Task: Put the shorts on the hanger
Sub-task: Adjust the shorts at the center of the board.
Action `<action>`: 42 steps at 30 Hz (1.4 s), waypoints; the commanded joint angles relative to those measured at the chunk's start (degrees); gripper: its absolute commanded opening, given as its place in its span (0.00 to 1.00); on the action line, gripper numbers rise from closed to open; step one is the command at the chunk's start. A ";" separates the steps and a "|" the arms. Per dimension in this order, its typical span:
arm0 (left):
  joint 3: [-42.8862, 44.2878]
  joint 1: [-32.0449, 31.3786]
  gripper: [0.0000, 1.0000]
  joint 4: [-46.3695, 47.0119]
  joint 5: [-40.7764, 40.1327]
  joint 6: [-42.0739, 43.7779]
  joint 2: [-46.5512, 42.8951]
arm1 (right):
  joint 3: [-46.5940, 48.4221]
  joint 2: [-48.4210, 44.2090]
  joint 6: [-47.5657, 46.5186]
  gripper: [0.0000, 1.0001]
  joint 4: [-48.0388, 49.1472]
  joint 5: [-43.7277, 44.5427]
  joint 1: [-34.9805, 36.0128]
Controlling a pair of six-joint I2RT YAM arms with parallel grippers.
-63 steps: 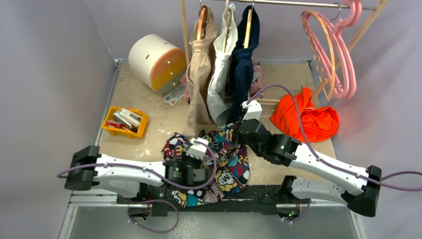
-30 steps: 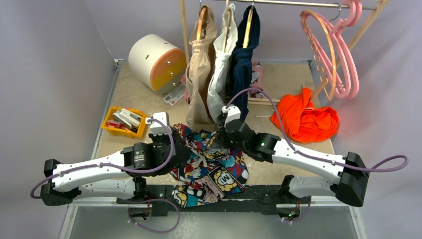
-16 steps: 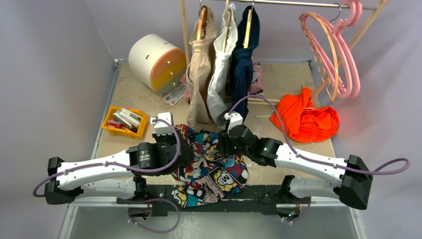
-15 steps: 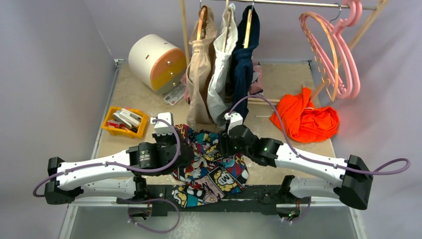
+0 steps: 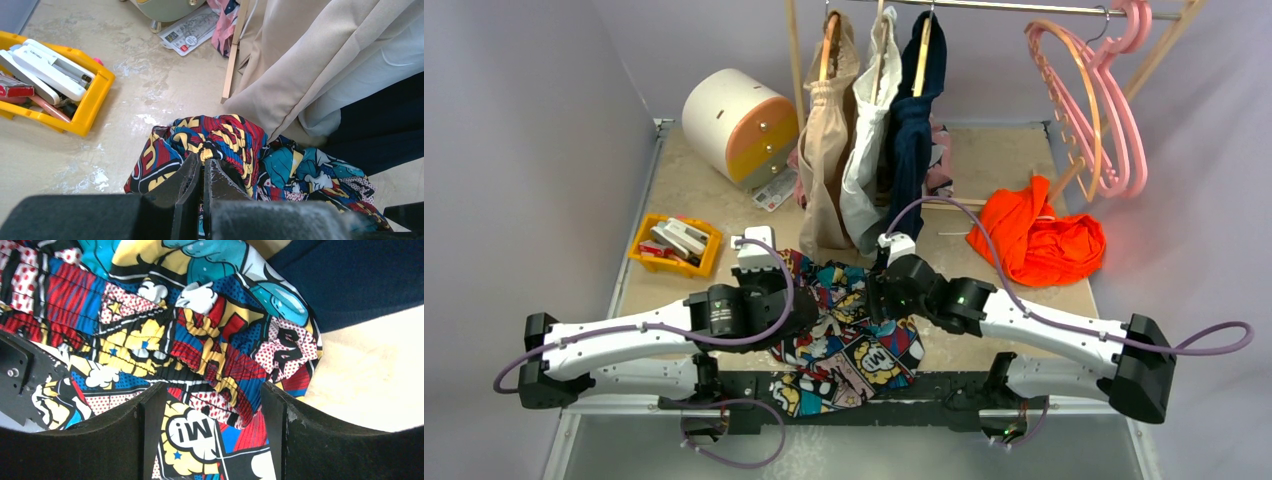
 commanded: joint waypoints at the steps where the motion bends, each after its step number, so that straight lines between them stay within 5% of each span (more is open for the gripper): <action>1: 3.00 0.29 0.00 -0.90 -3.51 -1.70 -0.30 | 2.54 -0.22 1.62 0.69 -4.80 1.15 0.26; 8: 3.20 0.29 0.00 -1.25 -3.36 -1.71 -1.07 | 3.59 3.84 6.78 0.53 -8.54 5.47 0.28; 11: 3.14 0.34 0.00 -1.30 -3.04 -1.67 -1.44 | 3.55 4.39 7.84 0.39 -8.48 5.46 0.26; 16: 5.12 0.30 0.00 -1.40 -2.38 -0.15 -2.65 | 8.89 2.80 5.87 0.00 -10.90 11.72 0.27; 26: 30.82 0.29 0.00 7.14 9.68 28.25 -7.03 | 49.07 -5.64 -16.31 0.00 -16.59 18.58 0.31; 34: 21.21 0.29 0.00 13.40 13.50 27.19 -14.86 | 43.29 -8.23 -16.26 0.00 -14.62 22.78 0.29; 42: 25.73 0.30 0.00 12.81 18.66 29.11 -9.66 | 48.13 -4.96 -20.89 0.00 -13.43 21.20 0.33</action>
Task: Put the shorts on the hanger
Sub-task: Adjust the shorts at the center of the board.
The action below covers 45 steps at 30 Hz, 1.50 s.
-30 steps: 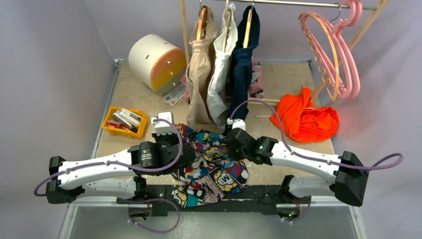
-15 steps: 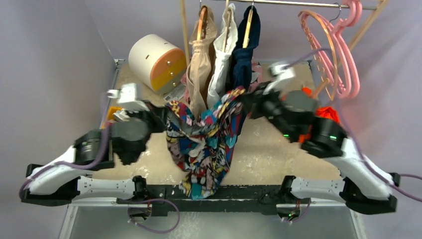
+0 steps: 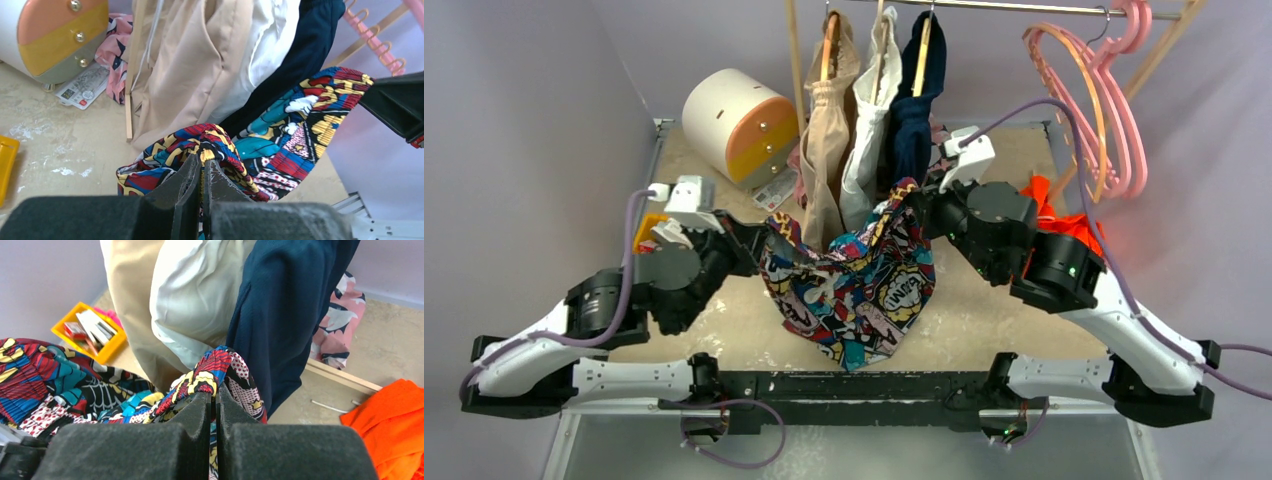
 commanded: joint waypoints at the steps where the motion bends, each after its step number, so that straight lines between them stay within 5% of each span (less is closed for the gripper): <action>1: 2.62 0.28 0.00 2.02 2.73 2.35 1.21 | 2.17 -1.39 -3.12 0.00 2.34 -0.05 -0.06; 6: 6.00 0.27 0.00 2.96 1.88 5.73 1.84 | 2.71 -0.74 -4.85 0.00 2.29 0.89 0.01; 13: 28.60 0.33 0.00 5.58 6.83 14.54 8.58 | 28.24 5.19 -12.97 0.00 5.20 0.29 -0.04; 17: 22.85 0.26 0.00 10.53 9.82 15.50 4.46 | 20.88 2.77 -13.90 0.00 7.73 -0.66 -0.04; 23: 15.46 0.27 0.00 7.62 1.42 13.80 -0.83 | 9.43 -0.19 -12.19 0.00 7.46 2.59 0.00; 30: 34.72 0.29 0.00 5.65 5.15 19.76 7.56 | 30.62 6.00 -18.65 0.00 8.89 -3.50 -0.06; 37: 19.33 0.27 0.00 8.83 4.34 18.27 0.65 | 11.24 -1.08 -15.83 0.00 11.81 -3.26 -0.07; 45: 3.40 0.27 0.00 10.25 3.31 11.96 -3.83 | 2.69 -4.32 -11.04 0.00 9.44 -4.13 -0.02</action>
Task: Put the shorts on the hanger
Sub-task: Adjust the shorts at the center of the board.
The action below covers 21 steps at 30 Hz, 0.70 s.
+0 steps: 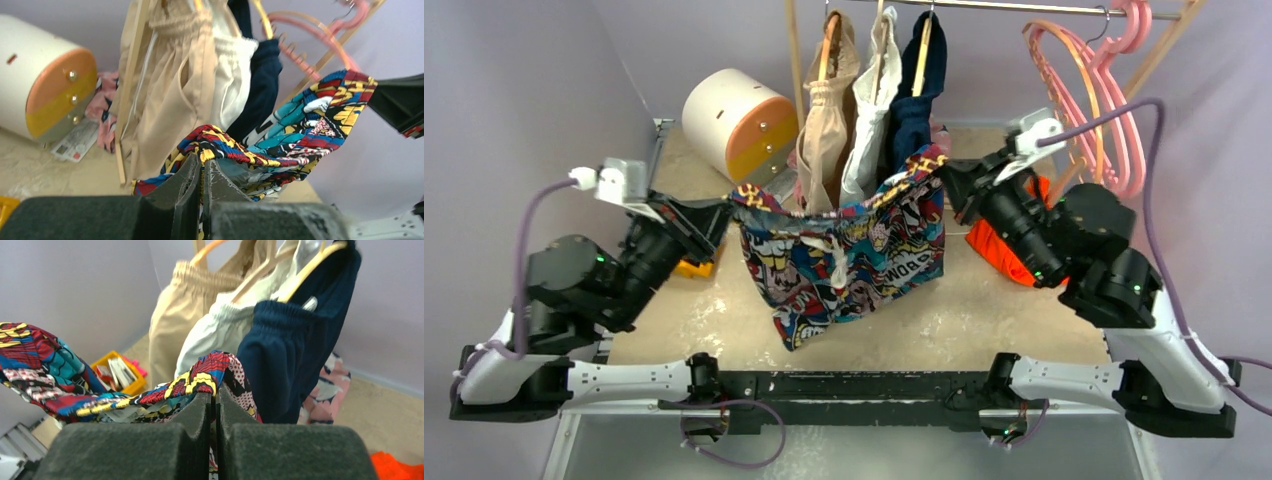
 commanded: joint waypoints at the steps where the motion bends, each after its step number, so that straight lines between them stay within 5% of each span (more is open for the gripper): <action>1: -10.16 0.25 0.00 4.25 -0.77 -5.32 -2.23 | -6.68 -1.54 4.55 0.00 1.26 0.49 -0.11; 11: -33.69 0.26 0.00 5.01 1.31 -22.32 -0.22 | -28.22 -8.40 17.88 0.00 -0.41 -1.22 -0.10; 21: -45.30 0.25 0.00 9.48 3.80 -28.21 4.74 | -31.37 -10.83 23.33 0.00 -8.32 5.81 -0.07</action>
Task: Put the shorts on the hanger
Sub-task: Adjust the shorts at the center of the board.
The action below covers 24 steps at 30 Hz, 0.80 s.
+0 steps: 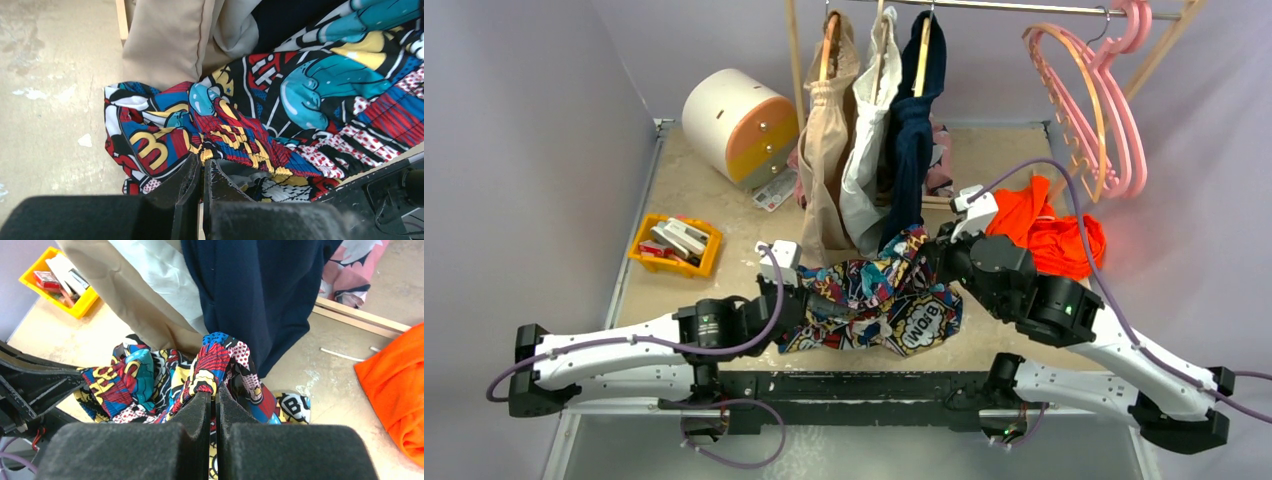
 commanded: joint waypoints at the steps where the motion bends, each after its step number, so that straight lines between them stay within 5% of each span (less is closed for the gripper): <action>1: -1.59 0.18 0.00 4.50 -0.04 -3.55 1.29 | 0.74 0.13 4.33 0.00 -3.89 5.62 -0.11; 9: -6.85 0.19 0.02 9.74 1.82 -3.98 6.82 | -0.42 1.84 6.38 0.00 -6.30 7.20 -0.08; 17: -7.88 0.18 0.34 13.39 4.30 0.45 8.62 | 0.67 3.70 4.29 0.00 -6.38 6.31 -0.07; 24: -6.96 0.18 0.48 13.81 6.97 4.91 10.26 | 0.52 3.53 2.94 0.00 -5.70 5.01 -0.11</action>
